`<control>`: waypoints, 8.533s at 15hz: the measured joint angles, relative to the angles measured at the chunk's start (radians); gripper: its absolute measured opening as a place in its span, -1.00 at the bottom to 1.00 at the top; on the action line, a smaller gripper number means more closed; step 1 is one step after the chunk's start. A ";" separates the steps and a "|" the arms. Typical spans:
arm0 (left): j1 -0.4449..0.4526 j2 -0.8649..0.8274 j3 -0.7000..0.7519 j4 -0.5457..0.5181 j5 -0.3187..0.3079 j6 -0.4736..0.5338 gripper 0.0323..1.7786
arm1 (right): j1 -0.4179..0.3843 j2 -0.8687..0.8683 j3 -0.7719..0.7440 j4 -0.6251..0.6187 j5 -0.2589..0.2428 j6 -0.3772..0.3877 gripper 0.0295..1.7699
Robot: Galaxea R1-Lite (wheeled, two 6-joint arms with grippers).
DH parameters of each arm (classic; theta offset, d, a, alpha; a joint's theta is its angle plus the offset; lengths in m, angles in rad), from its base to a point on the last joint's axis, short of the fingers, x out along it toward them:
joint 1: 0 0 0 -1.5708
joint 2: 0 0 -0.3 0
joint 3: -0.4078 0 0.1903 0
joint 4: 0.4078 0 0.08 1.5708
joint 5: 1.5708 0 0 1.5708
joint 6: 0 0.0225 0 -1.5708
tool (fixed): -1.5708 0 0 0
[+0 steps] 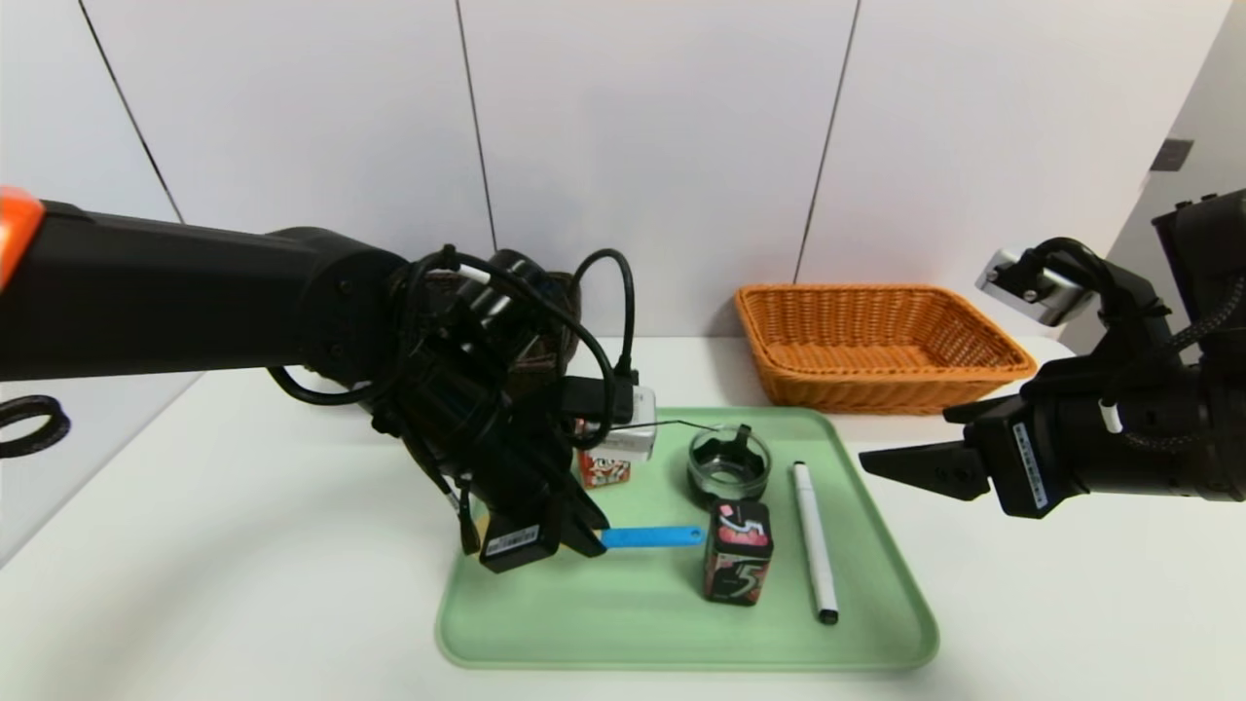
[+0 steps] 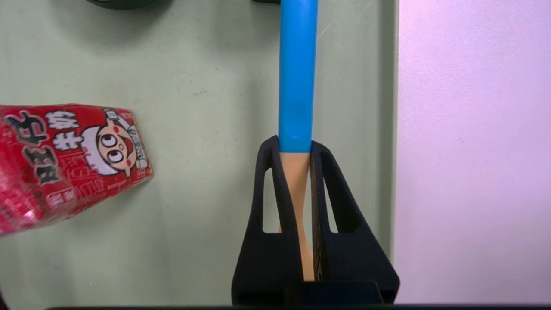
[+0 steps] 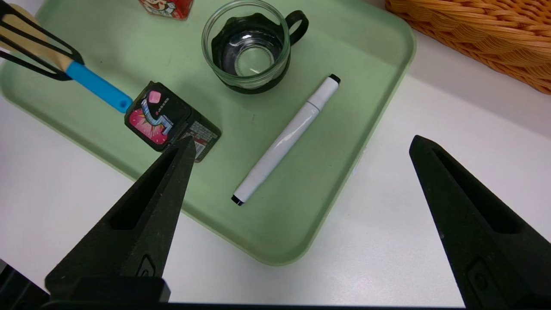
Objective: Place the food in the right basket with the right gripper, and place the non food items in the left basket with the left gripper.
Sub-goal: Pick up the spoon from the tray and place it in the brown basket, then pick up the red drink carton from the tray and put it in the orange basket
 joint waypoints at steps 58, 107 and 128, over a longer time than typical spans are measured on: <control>0.327 -0.047 -0.341 -0.108 0.351 -0.613 0.75 | 0.014 -0.043 -0.067 0.013 0.000 -0.003 0.93; 0.253 -0.603 0.349 -0.070 0.361 -0.776 0.90 | 0.404 0.845 -0.873 0.189 -0.285 0.245 -0.52; 0.243 -0.650 0.368 -0.070 0.359 -0.775 0.90 | 0.404 0.672 -0.771 0.206 -0.282 0.253 -0.98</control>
